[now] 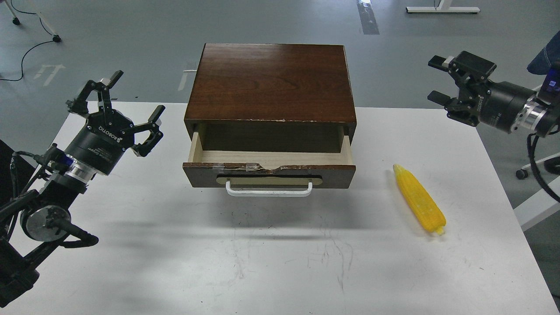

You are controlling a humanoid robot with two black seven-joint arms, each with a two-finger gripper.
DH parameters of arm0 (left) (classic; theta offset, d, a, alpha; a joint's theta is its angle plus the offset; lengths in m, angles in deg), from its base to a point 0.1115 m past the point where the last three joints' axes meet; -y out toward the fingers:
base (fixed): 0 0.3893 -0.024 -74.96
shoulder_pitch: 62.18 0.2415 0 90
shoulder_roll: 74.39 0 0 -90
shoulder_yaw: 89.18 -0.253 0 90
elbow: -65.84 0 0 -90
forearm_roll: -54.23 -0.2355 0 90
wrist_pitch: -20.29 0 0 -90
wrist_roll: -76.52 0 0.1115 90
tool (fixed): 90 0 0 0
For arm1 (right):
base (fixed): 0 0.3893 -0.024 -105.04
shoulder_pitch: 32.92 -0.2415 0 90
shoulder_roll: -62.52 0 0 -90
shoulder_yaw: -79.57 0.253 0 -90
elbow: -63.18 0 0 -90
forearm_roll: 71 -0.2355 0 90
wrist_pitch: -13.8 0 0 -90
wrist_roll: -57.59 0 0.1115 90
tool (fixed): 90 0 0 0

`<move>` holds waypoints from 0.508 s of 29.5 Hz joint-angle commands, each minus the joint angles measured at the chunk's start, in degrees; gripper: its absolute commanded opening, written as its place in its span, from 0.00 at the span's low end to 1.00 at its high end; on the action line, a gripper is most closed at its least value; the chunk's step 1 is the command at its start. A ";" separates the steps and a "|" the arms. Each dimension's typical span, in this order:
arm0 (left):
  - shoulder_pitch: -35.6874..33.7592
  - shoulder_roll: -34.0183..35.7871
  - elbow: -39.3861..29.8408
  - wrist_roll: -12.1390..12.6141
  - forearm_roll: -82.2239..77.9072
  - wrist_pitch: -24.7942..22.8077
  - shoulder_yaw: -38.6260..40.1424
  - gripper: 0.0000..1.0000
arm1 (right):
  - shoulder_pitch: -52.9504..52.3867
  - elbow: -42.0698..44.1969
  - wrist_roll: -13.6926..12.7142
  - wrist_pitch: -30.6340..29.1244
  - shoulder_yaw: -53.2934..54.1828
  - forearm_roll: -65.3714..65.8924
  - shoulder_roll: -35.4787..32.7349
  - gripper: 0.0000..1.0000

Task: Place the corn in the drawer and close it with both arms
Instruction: 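Move the right gripper toward the yellow corn cob on the table, then lower the right gripper onto the corn cob and close it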

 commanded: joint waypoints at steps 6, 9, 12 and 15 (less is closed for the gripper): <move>0.00 -0.14 0.00 0.00 -0.08 0.01 -0.01 0.99 | -0.07 -3.56 -0.02 0.24 -7.90 34.38 -1.32 1.00; -0.09 -0.14 0.00 0.00 -0.08 0.01 -0.02 0.99 | -0.25 -2.86 -0.02 2.52 -11.76 35.62 -0.97 1.00; -0.09 -0.23 0.00 0.00 -0.08 0.01 -0.01 0.99 | -0.25 -0.59 -0.02 3.41 -13.87 36.14 1.83 1.00; -0.09 -0.14 0.00 0.00 -0.08 0.01 -0.01 0.99 | -0.42 0.74 -0.02 3.58 -15.72 37.19 3.86 1.00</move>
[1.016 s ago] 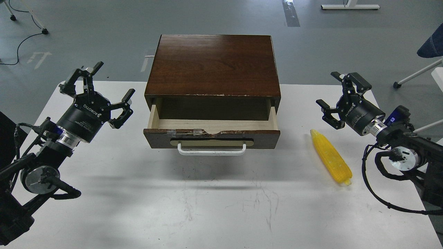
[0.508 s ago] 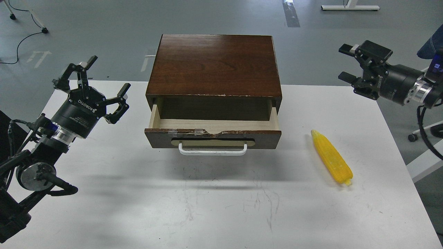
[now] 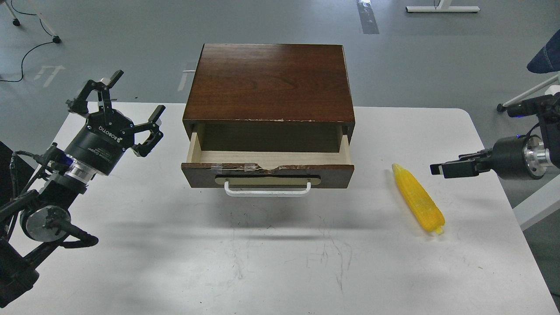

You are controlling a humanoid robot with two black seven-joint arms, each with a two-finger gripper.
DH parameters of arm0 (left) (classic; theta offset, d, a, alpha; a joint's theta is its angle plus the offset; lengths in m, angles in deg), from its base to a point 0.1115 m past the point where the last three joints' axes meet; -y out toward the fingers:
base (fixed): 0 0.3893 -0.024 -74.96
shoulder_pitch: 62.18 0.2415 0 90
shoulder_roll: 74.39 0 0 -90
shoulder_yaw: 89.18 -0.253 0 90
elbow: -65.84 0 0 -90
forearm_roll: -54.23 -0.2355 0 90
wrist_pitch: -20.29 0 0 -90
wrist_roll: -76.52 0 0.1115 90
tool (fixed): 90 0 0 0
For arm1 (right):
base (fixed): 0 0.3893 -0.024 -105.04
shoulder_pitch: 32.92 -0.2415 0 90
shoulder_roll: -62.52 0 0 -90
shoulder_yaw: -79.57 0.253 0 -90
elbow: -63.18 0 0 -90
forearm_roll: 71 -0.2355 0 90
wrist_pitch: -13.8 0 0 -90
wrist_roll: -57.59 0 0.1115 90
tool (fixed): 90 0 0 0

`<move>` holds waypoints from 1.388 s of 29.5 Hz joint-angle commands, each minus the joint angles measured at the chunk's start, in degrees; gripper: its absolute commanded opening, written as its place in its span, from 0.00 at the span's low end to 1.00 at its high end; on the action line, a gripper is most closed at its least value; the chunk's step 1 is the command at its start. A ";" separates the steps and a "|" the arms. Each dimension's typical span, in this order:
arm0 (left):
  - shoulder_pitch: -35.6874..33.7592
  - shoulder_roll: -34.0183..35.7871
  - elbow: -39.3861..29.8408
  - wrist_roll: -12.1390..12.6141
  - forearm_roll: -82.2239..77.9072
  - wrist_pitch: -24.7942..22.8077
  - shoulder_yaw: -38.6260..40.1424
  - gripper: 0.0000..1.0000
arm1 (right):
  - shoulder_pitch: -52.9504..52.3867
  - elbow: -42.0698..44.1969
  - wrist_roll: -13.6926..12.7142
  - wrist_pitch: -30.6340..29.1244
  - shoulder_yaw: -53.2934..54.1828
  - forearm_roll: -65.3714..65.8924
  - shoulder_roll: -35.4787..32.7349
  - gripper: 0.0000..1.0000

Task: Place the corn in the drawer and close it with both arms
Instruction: 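Lower the right gripper onto the corn cob and close it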

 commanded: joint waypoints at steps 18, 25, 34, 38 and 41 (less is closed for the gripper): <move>-0.53 0.06 0.01 0.00 0.01 0.01 0.14 0.99 | -3.41 8.00 0.01 0.37 -10.67 1.22 12.34 0.97; -0.53 0.06 0.01 0.00 -0.08 0.01 0.05 0.99 | -4.12 9.40 0.01 0.37 -12.00 1.22 14.01 0.94; -0.62 0.15 0.01 0.00 -0.08 0.01 0.05 0.99 | -4.38 9.85 0.01 0.19 -14.46 1.13 15.33 0.41; -0.62 0.06 0.01 0.00 -0.08 0.01 0.05 0.99 | -4.47 9.50 0.01 0.19 -14.46 1.13 14.89 0.18; -0.62 0.24 0.01 0.00 -0.08 0.01 0.05 0.99 | -5.52 8.36 0.01 0.28 -14.38 1.13 13.49 0.04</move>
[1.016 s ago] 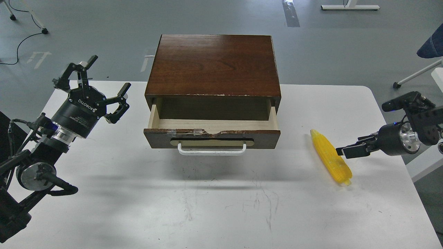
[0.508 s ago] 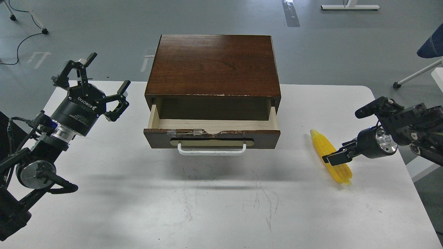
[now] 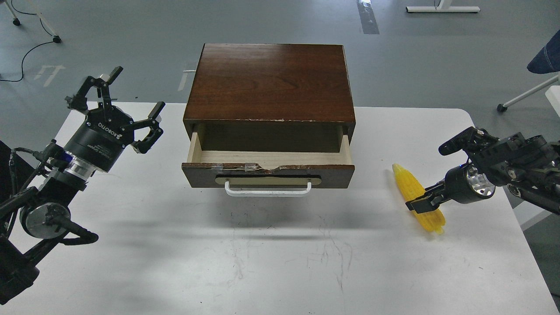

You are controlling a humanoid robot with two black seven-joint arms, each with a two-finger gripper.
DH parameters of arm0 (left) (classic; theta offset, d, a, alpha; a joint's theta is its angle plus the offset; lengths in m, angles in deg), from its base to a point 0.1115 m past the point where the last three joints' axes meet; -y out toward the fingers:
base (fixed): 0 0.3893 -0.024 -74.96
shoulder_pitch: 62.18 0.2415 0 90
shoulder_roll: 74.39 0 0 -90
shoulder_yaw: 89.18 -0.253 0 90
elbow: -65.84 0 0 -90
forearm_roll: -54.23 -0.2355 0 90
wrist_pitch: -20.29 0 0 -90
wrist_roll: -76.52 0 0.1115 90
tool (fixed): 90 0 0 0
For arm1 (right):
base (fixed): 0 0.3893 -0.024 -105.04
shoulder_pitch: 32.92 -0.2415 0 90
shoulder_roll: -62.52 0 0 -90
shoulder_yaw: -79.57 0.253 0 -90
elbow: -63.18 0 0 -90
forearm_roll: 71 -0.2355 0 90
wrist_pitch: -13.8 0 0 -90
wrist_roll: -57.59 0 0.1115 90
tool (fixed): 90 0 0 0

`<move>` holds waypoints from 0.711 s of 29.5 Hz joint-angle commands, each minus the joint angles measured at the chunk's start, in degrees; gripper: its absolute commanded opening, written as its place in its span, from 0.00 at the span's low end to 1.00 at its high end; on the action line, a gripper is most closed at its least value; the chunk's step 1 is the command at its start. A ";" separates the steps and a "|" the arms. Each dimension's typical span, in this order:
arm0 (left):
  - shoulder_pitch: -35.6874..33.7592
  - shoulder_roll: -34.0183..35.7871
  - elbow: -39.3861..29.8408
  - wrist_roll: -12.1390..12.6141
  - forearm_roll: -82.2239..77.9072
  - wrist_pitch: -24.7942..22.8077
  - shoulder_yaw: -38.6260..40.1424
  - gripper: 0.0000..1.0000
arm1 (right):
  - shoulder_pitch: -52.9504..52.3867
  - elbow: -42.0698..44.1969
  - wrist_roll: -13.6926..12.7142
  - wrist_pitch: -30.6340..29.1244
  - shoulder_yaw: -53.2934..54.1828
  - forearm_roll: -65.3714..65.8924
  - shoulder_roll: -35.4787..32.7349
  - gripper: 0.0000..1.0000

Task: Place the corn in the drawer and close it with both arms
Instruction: 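Lower the right gripper onto the corn cob and close it, then lift the corn cob with the right gripper and carry it over the drawer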

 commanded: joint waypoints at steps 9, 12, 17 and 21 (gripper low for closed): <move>0.00 1.15 0.00 0.00 0.00 0.00 0.00 0.99 | -20.64 -5.82 0.00 0.25 2.63 -2.45 -8.73 0.05; 0.00 1.33 0.00 0.00 0.00 0.00 0.00 0.99 | -28.04 -7.58 0.00 -0.27 2.28 -5.87 -8.92 0.05; 0.00 2.20 -0.09 0.00 0.00 0.00 0.18 0.99 | -39.46 -12.67 0.00 -2.29 0.44 -11.07 -4.02 0.05; 0.00 2.65 -0.09 0.00 0.09 0.00 0.88 0.99 | -45.18 -17.06 0.00 -2.65 -4.65 -10.81 2.57 0.05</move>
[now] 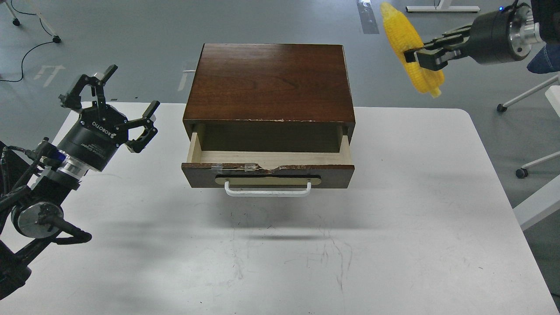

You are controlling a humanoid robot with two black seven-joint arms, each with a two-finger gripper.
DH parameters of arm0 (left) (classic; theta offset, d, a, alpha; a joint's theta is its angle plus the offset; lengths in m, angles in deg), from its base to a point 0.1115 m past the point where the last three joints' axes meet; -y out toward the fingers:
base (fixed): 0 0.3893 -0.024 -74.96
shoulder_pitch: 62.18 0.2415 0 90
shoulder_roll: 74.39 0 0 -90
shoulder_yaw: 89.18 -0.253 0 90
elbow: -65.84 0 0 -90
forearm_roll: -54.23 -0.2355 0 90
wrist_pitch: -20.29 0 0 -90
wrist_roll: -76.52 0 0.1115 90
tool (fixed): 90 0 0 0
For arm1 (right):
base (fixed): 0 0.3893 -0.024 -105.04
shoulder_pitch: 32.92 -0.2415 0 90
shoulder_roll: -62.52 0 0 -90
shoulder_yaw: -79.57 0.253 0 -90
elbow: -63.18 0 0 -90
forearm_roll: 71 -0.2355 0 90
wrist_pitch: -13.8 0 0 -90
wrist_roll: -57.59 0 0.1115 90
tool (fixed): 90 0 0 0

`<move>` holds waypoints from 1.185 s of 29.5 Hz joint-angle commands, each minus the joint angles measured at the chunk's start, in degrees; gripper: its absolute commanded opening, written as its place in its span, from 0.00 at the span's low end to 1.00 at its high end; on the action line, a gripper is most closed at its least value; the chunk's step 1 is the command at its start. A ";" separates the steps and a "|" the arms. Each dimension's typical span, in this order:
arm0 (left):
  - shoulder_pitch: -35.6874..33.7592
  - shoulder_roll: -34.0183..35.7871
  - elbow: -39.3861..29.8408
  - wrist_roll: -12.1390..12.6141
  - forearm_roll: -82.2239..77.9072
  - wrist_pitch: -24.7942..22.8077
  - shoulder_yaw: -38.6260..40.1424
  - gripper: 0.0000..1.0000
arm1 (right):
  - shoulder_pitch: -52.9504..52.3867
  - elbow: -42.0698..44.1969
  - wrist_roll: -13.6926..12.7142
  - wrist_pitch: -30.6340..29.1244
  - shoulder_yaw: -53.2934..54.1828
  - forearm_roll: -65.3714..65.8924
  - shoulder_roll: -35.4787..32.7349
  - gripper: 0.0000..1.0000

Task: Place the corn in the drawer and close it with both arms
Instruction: 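Lift the corn cob with the right gripper and carry it over the drawer, then lower the corn cob into the open drawer and release it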

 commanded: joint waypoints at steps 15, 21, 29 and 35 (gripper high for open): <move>0.06 1.79 0.02 0.00 0.06 0.00 1.05 0.99 | -9.78 -8.48 -0.01 12.75 -17.65 12.85 26.08 0.04; 0.06 1.87 0.02 0.00 0.06 0.00 1.05 0.99 | -7.59 -2.07 -0.01 16.01 -18.88 12.59 33.38 0.04; 0.15 2.58 0.02 0.00 0.06 0.00 1.05 0.99 | -3.10 2.51 -0.01 16.01 -18.88 12.33 38.57 0.16; 0.15 2.67 0.02 0.00 0.06 0.00 1.05 0.99 | -2.66 2.77 -0.01 16.01 -18.97 12.24 38.49 0.45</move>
